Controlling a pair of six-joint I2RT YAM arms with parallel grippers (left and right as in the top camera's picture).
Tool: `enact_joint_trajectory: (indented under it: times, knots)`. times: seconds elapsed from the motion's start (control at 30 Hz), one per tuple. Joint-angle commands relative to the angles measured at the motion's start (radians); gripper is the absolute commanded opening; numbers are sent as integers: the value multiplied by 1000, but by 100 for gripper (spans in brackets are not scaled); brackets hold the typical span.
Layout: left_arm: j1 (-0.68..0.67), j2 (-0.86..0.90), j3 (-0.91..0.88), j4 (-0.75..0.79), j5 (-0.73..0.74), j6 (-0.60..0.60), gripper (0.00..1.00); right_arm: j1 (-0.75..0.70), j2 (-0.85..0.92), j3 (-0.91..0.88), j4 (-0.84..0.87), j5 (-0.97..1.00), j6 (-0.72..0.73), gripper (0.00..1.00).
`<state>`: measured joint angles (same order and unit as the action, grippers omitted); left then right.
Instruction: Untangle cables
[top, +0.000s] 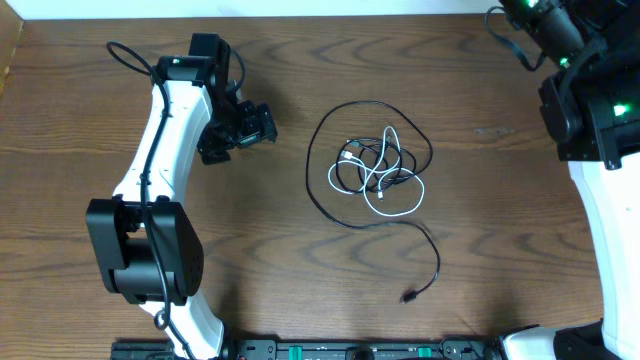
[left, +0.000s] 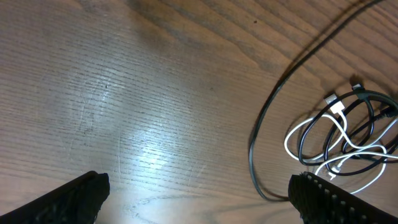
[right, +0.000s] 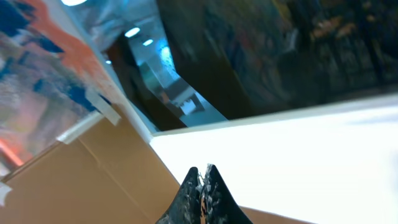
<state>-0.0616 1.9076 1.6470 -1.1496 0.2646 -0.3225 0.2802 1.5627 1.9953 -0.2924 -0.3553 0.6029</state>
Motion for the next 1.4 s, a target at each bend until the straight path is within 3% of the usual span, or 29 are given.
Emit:
enact_joint_trajectory:
  times: [0.0,0.13,0.27,0.43,1.03,1.2,1.37]
  knots:
    - [0,1,-5,-5,8,-13,98,5,3,3,-47,48,-55,1]
    - [0,1,-5,-5,8,-13,98,5,6,3,-246,140,-97,13]
    - [0,1,-5,-5,8,-13,98,5,26,3,-486,280,-97,41]
    - [0,1,-5,-5,8,-13,98,-6,92,3,-683,483,-96,99]
    - [0,1,-5,24,17,-27,98,-264,395,3,-894,507,-96,99]
    - [-5,1,-5,36,172,-54,98,-290,461,3,-924,507,-96,99]
    - [-55,1,-5,188,241,62,98,-294,511,3,-924,507,-96,99]
